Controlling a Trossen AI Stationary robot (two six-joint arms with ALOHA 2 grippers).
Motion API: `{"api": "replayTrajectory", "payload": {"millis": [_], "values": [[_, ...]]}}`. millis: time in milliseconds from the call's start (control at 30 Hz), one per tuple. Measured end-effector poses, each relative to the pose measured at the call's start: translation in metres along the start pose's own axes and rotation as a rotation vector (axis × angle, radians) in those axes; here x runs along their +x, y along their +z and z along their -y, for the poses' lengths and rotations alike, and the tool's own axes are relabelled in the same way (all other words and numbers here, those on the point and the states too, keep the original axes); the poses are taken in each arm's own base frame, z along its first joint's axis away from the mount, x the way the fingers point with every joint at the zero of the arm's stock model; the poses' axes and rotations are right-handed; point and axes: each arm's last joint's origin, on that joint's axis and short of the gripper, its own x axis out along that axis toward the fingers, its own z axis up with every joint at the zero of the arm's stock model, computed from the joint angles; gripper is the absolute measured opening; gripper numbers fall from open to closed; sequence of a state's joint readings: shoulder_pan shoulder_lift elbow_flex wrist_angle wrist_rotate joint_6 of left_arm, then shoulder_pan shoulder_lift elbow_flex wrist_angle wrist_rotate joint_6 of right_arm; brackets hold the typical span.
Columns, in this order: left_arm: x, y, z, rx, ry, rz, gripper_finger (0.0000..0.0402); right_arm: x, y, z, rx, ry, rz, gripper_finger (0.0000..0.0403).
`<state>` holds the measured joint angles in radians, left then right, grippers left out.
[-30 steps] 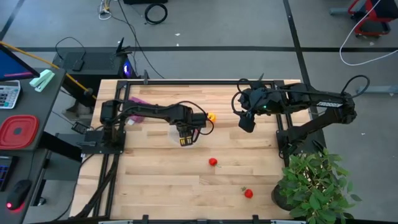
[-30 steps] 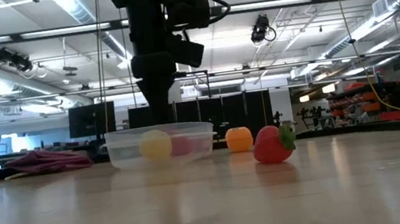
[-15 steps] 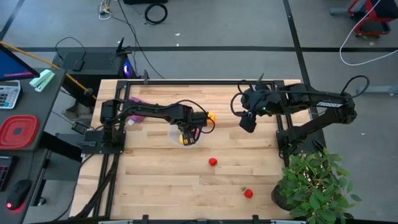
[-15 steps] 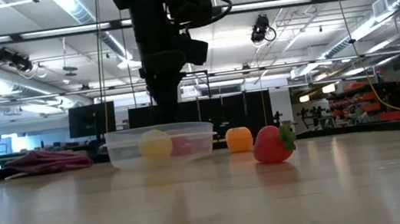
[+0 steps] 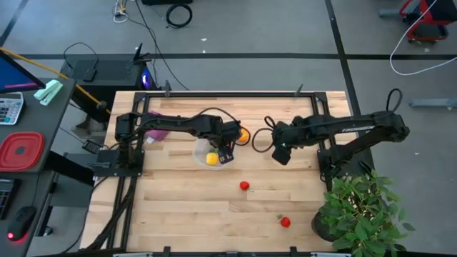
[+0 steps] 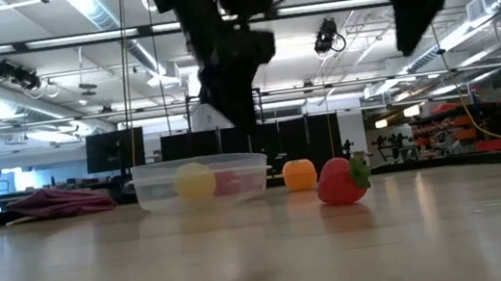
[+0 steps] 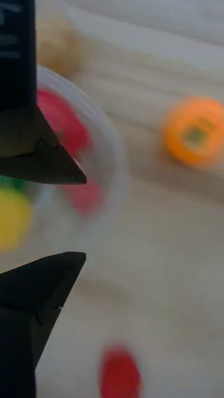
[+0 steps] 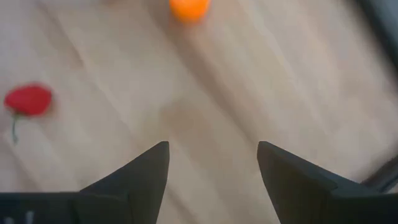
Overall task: Pick and placing Produce into tupperware
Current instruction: Put the bottom red strawberry into the transparent bin
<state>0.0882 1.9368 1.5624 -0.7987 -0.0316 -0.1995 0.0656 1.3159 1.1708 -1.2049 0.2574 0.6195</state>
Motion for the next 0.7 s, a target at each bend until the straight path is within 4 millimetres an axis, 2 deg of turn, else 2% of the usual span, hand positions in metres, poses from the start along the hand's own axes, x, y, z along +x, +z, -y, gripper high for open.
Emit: {"api": "replayTrajectory", "payload": {"millis": [200,400,600,700], "values": [[-0.040,0.030,0.013,0.017,-0.217,0.101,0.0175,0.022,-0.040,-0.023,0.057,0.121,-0.232,0.0254],[-0.075,0.045,0.035,0.138,-0.342,0.204,0.0178,0.011,-0.075,-0.062,0.104,0.278,-0.320,0.0254],[-0.084,0.044,0.061,0.227,-0.376,0.246,0.0206,-0.006,-0.103,-0.097,0.148,0.424,-0.206,0.0254],[-0.085,0.040,0.071,0.214,-0.392,0.233,0.0218,-0.010,-0.116,-0.105,0.179,0.465,-0.197,0.0254]]}}
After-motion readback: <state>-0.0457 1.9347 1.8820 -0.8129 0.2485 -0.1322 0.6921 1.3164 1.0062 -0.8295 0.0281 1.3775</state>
